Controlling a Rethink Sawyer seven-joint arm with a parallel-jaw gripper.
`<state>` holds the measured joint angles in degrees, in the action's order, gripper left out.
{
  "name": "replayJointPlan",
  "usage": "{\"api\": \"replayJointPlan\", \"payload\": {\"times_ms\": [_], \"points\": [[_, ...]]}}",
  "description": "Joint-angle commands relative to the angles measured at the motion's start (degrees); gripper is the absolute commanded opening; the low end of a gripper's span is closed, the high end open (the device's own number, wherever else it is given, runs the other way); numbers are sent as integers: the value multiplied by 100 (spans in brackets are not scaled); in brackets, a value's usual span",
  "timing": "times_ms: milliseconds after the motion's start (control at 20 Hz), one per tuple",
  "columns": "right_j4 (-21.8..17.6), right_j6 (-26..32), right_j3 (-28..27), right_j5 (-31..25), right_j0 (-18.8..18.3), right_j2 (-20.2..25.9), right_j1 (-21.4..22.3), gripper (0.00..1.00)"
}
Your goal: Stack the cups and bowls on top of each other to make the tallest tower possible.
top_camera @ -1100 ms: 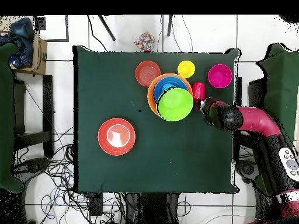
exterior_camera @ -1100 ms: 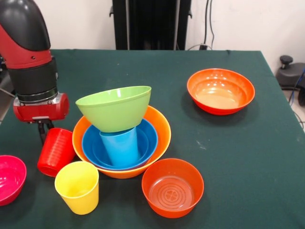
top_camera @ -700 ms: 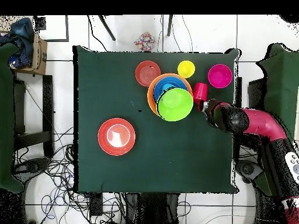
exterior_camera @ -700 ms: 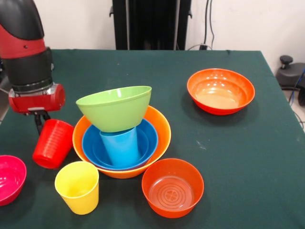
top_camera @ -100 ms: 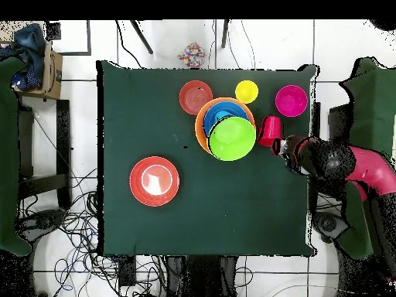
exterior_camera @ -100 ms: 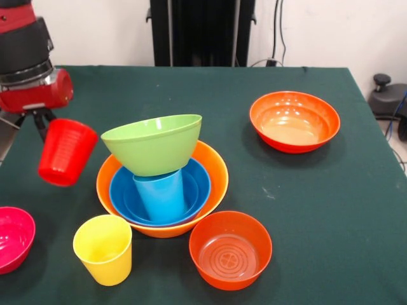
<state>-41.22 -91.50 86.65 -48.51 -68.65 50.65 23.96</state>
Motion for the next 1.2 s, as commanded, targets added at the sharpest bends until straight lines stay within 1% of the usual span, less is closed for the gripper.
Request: {"api": "replayJointPlan", "payload": {"times_ms": [50,250,550,1200], "points": [[243,2141,371,-954,118,266,158,0],[589,2200,512,-1351,40,463,404,0],[800,2204,539,-1573,3,619,533,0],[807,2145,520,-1609,-48,745,525,0]]}}
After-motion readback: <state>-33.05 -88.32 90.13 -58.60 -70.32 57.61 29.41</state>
